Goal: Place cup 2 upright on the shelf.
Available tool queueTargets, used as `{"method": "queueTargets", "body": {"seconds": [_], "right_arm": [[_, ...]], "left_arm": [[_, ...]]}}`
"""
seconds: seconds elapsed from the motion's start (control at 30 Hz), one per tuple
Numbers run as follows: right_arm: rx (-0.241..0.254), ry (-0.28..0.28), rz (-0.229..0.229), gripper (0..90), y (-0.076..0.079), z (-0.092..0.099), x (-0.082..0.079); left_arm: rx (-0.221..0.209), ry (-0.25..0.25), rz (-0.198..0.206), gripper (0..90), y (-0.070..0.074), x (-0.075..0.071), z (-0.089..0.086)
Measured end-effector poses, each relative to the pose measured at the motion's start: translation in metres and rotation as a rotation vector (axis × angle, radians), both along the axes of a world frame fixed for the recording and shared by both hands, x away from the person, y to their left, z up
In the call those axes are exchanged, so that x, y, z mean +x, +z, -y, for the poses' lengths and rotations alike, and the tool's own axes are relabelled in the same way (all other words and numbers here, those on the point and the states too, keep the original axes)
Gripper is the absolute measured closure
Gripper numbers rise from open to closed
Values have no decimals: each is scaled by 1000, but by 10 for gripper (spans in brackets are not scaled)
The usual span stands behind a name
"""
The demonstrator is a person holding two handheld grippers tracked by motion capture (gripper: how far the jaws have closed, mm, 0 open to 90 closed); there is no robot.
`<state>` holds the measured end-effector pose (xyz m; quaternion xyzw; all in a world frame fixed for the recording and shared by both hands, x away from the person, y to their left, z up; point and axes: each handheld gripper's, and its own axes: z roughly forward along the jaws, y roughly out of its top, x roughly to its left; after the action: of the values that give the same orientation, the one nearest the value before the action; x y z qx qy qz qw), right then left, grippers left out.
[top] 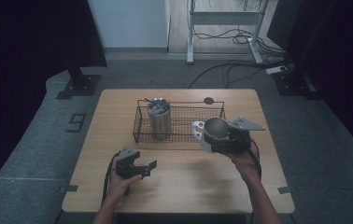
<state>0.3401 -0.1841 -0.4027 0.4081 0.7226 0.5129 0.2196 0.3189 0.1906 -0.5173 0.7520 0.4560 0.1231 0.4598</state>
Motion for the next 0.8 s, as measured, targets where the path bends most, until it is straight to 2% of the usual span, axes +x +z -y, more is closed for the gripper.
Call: {"method": "queueTargets", "body": {"seconds": [0.8], "right_arm": [[2, -9, -3, 63, 3, -2, 16]], "left_arm": [[3, 7, 0, 95, 1, 0, -3]]}}
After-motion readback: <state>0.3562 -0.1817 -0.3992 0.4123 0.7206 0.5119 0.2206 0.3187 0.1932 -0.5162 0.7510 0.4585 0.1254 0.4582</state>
